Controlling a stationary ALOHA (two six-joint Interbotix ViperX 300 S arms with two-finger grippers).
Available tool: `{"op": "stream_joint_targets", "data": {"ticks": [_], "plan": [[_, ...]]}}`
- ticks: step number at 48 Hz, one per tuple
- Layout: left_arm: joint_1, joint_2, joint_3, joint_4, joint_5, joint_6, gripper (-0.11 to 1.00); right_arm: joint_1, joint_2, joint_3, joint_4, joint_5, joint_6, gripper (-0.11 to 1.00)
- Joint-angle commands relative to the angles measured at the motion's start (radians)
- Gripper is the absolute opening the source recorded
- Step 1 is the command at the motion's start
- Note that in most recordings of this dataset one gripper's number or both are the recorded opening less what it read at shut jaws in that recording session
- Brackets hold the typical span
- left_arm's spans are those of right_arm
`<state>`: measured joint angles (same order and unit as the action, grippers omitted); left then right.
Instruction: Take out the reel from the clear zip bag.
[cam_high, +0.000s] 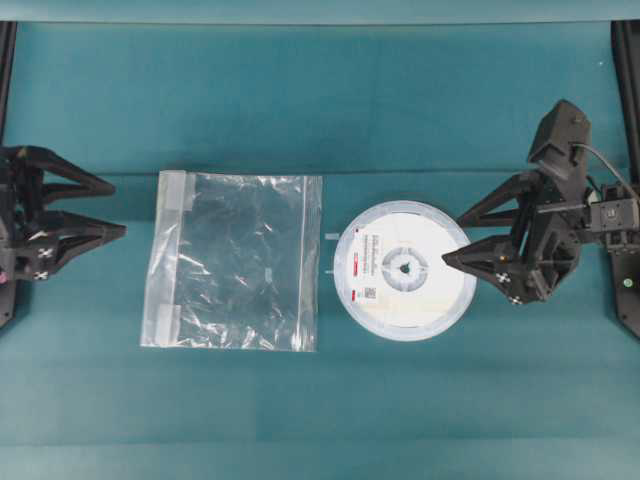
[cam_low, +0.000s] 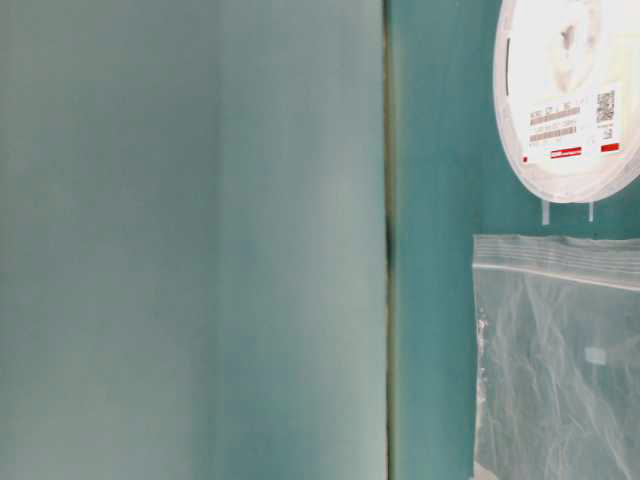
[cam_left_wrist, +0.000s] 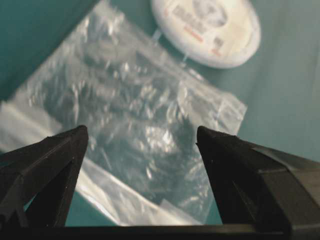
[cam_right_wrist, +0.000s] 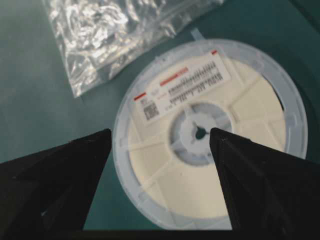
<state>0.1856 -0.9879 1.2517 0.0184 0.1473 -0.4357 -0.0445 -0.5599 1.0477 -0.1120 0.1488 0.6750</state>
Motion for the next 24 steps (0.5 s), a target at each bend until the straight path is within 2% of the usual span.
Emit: {"op": "stream_joint_targets", "data": {"ticks": [1,7,14,24], "plan": [[-0.018,-0.018,-0.032,0.003,-0.005,0.049,0.94,0.009,-0.015,-0.028,-0.003,-0.021,-0.051,0.9],[-0.049,-0.029,-0.037,0.003,-0.005,0.123,0.94,0.011,-0.043,-0.028,-0.003,-0.043,-0.089,0.9],[-0.094,-0.026,-0.054,0.003,-0.005,0.169,0.94,0.012,-0.092,-0.026,-0.003,-0.048,-0.141,0.9],[-0.124,-0.028,-0.071,0.003,-0.005,0.178,0.94,0.035,-0.184,-0.028,-0.008,-0.048,-0.25,0.9]]}}
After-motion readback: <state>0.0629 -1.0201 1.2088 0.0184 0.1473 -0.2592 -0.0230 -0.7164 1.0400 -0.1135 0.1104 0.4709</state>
